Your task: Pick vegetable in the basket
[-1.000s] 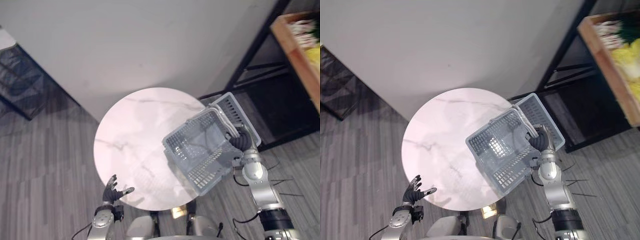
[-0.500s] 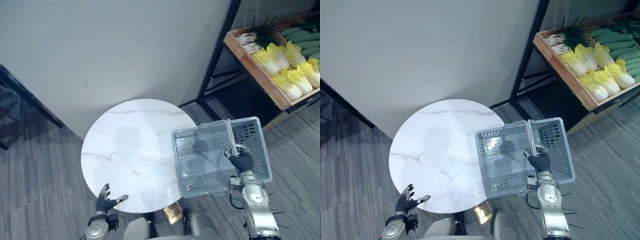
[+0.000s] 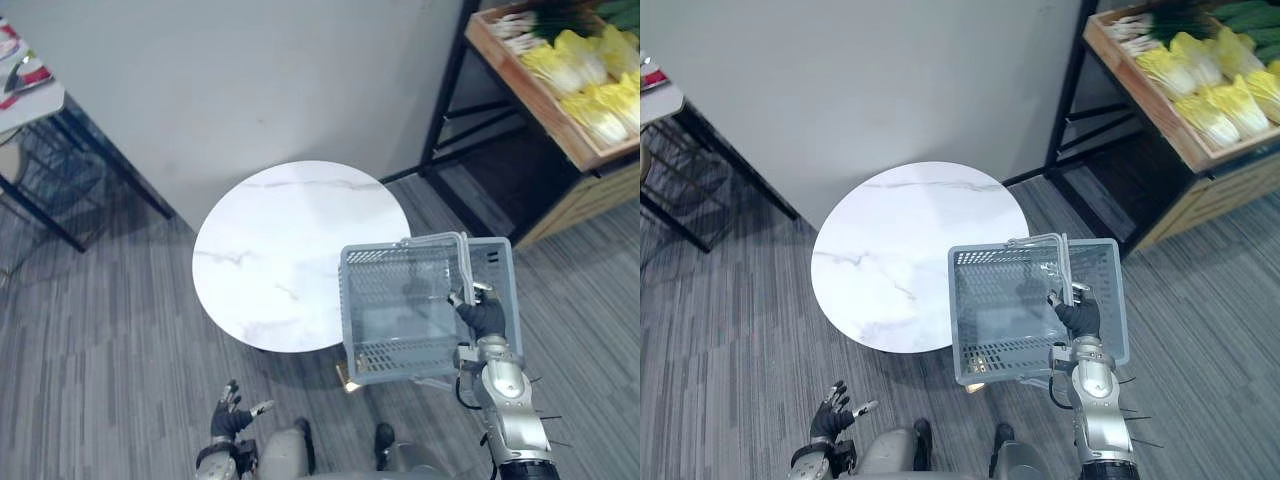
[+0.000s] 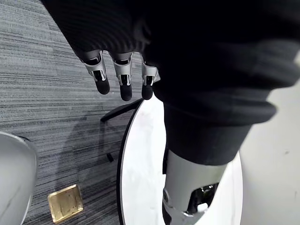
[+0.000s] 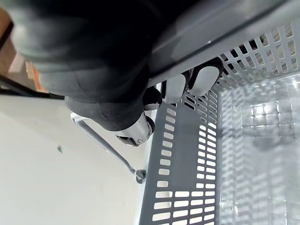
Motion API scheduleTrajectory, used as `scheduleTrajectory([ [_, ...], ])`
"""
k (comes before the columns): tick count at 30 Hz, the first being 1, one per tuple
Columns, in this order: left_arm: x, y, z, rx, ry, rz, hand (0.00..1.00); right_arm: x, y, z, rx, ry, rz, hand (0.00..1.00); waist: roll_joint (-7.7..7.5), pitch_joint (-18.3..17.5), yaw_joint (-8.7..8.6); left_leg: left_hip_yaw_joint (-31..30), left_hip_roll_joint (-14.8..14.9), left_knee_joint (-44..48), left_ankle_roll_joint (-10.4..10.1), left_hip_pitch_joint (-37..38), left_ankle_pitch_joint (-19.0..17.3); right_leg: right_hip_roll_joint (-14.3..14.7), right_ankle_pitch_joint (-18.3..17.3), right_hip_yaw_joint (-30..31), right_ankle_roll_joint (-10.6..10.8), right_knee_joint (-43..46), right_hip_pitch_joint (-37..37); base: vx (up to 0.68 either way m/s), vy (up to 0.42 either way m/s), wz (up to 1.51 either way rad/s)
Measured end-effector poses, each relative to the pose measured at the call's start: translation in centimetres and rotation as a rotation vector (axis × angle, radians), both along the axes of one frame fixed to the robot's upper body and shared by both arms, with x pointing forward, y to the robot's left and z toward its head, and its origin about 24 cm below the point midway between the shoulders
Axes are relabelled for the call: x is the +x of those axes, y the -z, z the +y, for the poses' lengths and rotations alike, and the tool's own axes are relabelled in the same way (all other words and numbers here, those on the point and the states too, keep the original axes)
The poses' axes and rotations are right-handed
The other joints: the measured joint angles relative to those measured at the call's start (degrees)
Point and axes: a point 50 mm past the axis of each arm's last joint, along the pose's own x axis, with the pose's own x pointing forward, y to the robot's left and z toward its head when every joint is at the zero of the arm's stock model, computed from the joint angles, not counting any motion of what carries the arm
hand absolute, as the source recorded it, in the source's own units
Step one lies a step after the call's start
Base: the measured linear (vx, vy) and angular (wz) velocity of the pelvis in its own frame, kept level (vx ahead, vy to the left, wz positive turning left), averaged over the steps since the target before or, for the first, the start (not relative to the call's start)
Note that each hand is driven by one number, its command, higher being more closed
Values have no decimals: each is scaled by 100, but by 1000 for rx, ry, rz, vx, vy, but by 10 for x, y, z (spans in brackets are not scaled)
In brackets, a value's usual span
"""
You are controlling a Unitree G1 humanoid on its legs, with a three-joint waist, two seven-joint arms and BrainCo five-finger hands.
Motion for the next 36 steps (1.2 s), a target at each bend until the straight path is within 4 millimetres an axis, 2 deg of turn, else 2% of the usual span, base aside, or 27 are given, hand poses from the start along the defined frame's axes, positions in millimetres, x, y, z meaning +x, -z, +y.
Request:
scheduleTrajectory([
  [2, 1, 0, 0, -1, 1, -3, 0, -1, 0, -3, -3, 9, 1, 100, 113, -70, -19, -43, 34, -527, 7, 264, -35, 95, 153, 59, 67, -71, -68, -90, 69, -31],
  [4, 5, -1, -2, -2, 7, -14, 0, -4, 2, -6, -16, 25, 11, 100, 175, -119, -181, -53, 47, -1043, 11, 409, -32, 127, 368, -16, 147, -265, -61, -71, 105, 2],
  [5, 8, -2, -1, 0, 11, -21, 0, -9, 5, -10, -23, 41, 28, 100, 128, -122, -166, -52, -2, -1159, 35, 422, 37, 86, 486, 6, 190, -382, -58, -74, 133, 2],
  [8, 10, -1, -1, 0, 13, -17, 0, -22, 17, -18, -41, 83, 84, 100, 115, -128, -196, -13, -106, -1178, 79, 509, 64, -42, 640, 59, 322, -603, 112, -43, 97, -2],
  [12, 10, -2, 3, 17, 13, -18, 0, -27, 26, -19, -18, 121, 122, 100, 108, -127, -276, 295, -185, -1317, 158, 688, 108, -105, 799, 288, 403, -729, 147, -47, 88, -32],
  [16, 20, -11, 3, 23, 14, -71, 0, -36, 29, -20, 12, 162, 125, 100, 24, -89, -333, 899, -140, -1079, 254, 705, -75, 31, 981, 898, 444, -739, -81, -83, 56, -106],
  [17, 25, -15, 5, 37, -4, -91, 0, -32, 27, -17, 15, 152, 114, 100, -68, -41, -330, 1671, 45, -752, 186, 662, -457, 130, 1015, 1141, 306, -1032, -244, -131, 63, -244],
  [18, 27, -16, 5, 38, -3, -97, 0, -27, 24, -16, 13, 141, 101, 100, -8, -63, -345, 2051, 204, -743, 210, 678, -525, 32, 1031, 521, -25, -1118, -353, -112, 45, -285],
  [19, 31, -17, 6, 40, 1, -108, 0, -23, 22, -15, 15, 137, 88, 100, -36, -37, -364, 2441, 290, -747, 254, 727, -539, -177, 1018, -387, -102, -1071, -480, 14, -7, -179],
  [20, 34, -19, 7, 46, 6, -114, 0, -21, 21, -14, 16, 138, 84, 100, -66, -15, -356, 2655, 312, -757, 253, 787, -554, -331, 1045, -920, -162, -1016, -518, 85, 3, -198],
  [21, 40, -21, 6, 43, 11, -130, 0, -17, 19, -13, 18, 139, 74, 100, -78, -6, -325, 3198, 392, -749, 158, 997, -529, -575, 1149, -2048, -318, -922, -540, 95, 13, -168],
  [22, 41, -22, 5, 42, 11, -135, 0, -16, 19, -11, 20, 132, 72, 100, -66, -7, -327, 3448, 436, -752, 101, 1108, -550, -605, 1226, -2392, -431, -906, -538, 146, -13, -207],
  [23, 44, -23, 6, 44, 15, -143, 0, -12, 18, -4, 22, 105, 67, 100, -71, -11, -331, 3746, 463, -765, 20, 1332, -567, -607, 1445, -2640, -475, -860, -537, 129, -48, -149],
  [24, 47, -24, 5, 43, 18, -148, 0, -10, 17, -1, 23, 92, 63, 100, -60, -17, -342, 3829, 487, -797, 0, 1449, -571, -553, 1457, -2525, -301, -810, -531, 182, -114, -174],
  [25, 52, -25, 1, 34, 29, -157, 0, -9, 17, 2, 23, 76, 61, 100, 20, -37, -388, 3996, 522, -836, -49, 1645, -555, -379, 1408, -2215, -133, -752, -565, 197, -153, -134],
  [26, 58, -28, -2, 31, 42, -174, 0, -8, 17, 5, 24, 64, 63, 100, 58, -61, -455, 4029, 641, -637, -58, 1690, -556, -286, 1263, -2060, -114, -658, -589, 391, -267, -191],
  [27, 72, -33, -11, 18, 97, -210, 0, -10, 19, 6, 20, 59, 74, 100, 88, -80, -482, 3695, 1391, 1272, 208, 1409, -441, -60, 888, -1572, -177, -349, -500, 448, -232, -178],
  [28, 71, -32, -18, 2, 118, -206, 0, -10, 19, 5, 12, 54, 80, 100, 116, -79, -465, 3314, 1698, 2221, 752, 1144, -97, 92, 791, -1269, -227, -291, -358, 517, -167, -190],
  [29, 70, -29, -23, -12, 127, -197, 0, -10, 20, 7, 10, 45, 82, 100, 123, -79, -448, 2718, 1688, 2914, 625, 826, -245, 153, 696, -1030, -253, -267, -228, 357, -21, -114],
  [30, 70, -29, -24, -18, 124, -197, 0, -9, 19, 6, 6, 47, 80, 100, 119, -76, -442, 2469, 1626, 3156, 530, 663, -339, 159, 664, -920, -266, -267, -167, 370, 46, -104],
  [31, 68, -28, -24, -26, 116, -192, 0, -9, 18, 5, 0, 46, 77, 100, 105, -67, -412, 2073, 1410, 3448, 548, 323, -572, 184, 539, -656, -269, -266, -8, 301, 63, -83],
  [32, 65, -27, -23, -29, 108, -184, 0, -8, 18, 6, 4, 44, 75, 100, 95, -31, -384, 1724, 1172, 3497, 652, 111, -780, 185, 409, -441, -307, -294, 186, 420, 125, -104],
  [33, 60, -25, -22, -30, 99, -172, 0, -8, 19, 10, 9, 30, 82, 100, 41, 5, -267, 1218, 759, 3361, 686, -204, -959, 117, 271, -195, -284, -319, 429, 377, 171, -108],
  [34, 56, -25, -23, -30, 99, -173, 0, -7, 19, 13, 5, 13, 82, 100, -1, 32, -131, 783, 341, 2986, 580, -568, -1030, 14, 160, 4, -206, -328, 607, 344, 191, -99],
  [35, 55, -25, -23, -31, 101, -173, 0, -7, 18, 13, 0, 9, 81, 100, 16, 32, -101, 588, 167, 2648, 548, -722, -1025, -18, 116, 95, -144, -355, 660, 251, 213, -87],
  [36, 55, -29, -25, -34, 100, -193, 0, -6, 16, 13, -11, -2, 75, 100, 166, 23, -27, 301, -48, 1612, 401, -938, -933, -13, 22, 233, -34, -457, 797, 200, 198, -58],
])
